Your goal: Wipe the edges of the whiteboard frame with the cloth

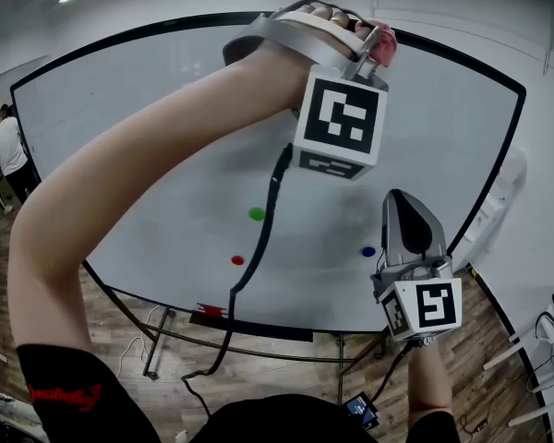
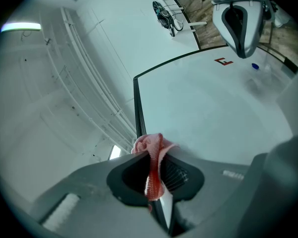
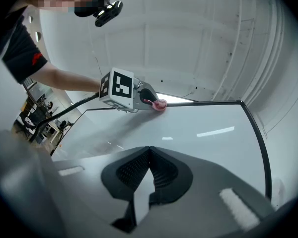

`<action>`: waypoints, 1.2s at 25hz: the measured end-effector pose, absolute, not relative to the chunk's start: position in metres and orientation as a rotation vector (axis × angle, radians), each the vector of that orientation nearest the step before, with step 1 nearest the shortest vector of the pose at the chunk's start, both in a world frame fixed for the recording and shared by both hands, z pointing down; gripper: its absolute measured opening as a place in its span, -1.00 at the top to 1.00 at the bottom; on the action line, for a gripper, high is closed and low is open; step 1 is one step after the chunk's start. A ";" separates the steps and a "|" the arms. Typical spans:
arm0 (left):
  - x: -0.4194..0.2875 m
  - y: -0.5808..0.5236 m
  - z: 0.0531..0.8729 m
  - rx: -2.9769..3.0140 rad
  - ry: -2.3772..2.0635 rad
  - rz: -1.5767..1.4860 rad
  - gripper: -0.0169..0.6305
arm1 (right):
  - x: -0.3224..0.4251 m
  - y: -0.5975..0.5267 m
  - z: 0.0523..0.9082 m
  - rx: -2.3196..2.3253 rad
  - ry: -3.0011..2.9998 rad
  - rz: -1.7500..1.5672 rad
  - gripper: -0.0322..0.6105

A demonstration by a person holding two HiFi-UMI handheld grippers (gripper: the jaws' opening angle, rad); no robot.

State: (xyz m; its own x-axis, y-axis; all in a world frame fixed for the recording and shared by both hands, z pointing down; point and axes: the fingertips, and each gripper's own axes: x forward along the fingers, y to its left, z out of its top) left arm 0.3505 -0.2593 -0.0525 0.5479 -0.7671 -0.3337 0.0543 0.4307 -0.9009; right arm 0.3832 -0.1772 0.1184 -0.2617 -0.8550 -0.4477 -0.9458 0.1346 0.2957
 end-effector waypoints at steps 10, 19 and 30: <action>0.345 -0.261 -0.054 -0.989 0.860 -0.612 0.80 | 0.381 -0.181 0.117 -1.773 2.243 0.788 0.89; 0.345 -0.262 -0.053 -0.983 0.856 -0.618 0.80 | 0.379 -0.184 0.119 -1.755 2.246 0.778 0.89; 0.336 -0.261 -0.053 -0.971 0.849 -0.608 0.80 | 0.380 -0.183 0.123 -1.809 2.220 0.779 0.89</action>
